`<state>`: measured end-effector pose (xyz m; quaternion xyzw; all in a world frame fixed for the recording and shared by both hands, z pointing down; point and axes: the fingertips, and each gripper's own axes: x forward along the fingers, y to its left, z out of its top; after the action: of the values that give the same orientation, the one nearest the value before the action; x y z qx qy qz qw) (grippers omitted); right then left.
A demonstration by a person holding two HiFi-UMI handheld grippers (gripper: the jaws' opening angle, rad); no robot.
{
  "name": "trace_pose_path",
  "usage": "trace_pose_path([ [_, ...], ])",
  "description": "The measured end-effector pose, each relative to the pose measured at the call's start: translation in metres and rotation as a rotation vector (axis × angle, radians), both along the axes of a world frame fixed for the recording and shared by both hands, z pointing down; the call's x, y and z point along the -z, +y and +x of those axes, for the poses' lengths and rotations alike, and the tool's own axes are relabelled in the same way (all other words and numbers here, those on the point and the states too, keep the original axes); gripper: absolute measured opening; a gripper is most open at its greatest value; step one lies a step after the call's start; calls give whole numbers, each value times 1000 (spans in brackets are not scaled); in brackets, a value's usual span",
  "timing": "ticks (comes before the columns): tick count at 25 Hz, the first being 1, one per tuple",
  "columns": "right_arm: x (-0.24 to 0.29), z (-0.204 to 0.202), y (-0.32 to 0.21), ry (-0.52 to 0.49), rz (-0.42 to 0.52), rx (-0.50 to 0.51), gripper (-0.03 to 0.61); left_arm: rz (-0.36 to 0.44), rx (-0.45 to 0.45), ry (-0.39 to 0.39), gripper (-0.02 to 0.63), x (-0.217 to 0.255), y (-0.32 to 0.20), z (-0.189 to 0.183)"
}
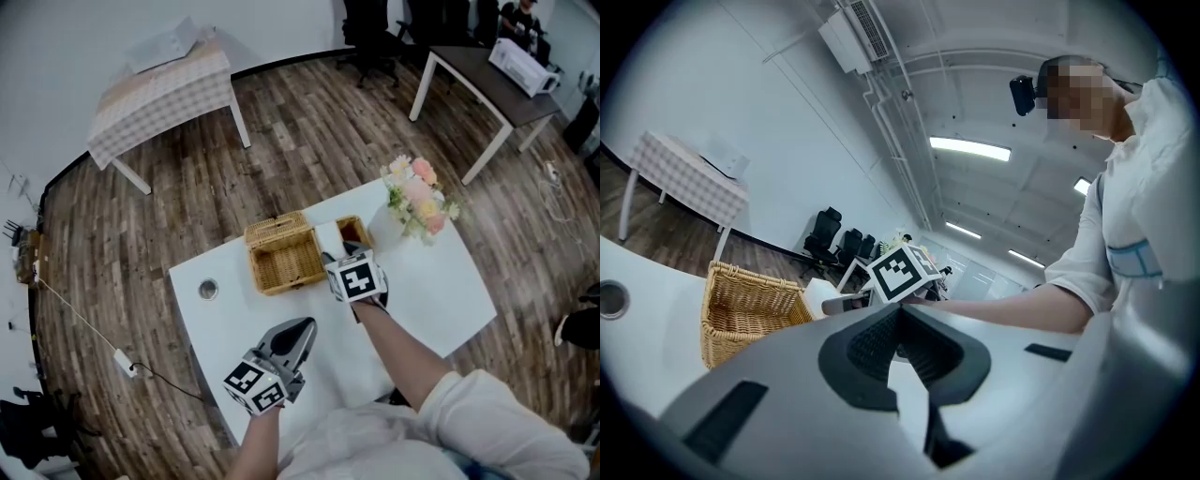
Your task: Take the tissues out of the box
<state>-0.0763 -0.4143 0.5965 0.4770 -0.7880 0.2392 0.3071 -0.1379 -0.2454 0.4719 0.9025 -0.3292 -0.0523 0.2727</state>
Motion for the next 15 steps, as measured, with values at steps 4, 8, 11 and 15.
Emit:
trace_pose_path([
  [4,8,6,0,-3,5,-2,234,10,-4,11,2,-1,3,5],
  [8,19,8,4,-11,19,4,234,13,-5,3,2,5,8,10],
  [11,31,8,10,-18,43,17,235,23,1,15,2,4,13,12],
  [15,47,11,16,-22,82,38,235,35,6,18,2,9,19,20],
])
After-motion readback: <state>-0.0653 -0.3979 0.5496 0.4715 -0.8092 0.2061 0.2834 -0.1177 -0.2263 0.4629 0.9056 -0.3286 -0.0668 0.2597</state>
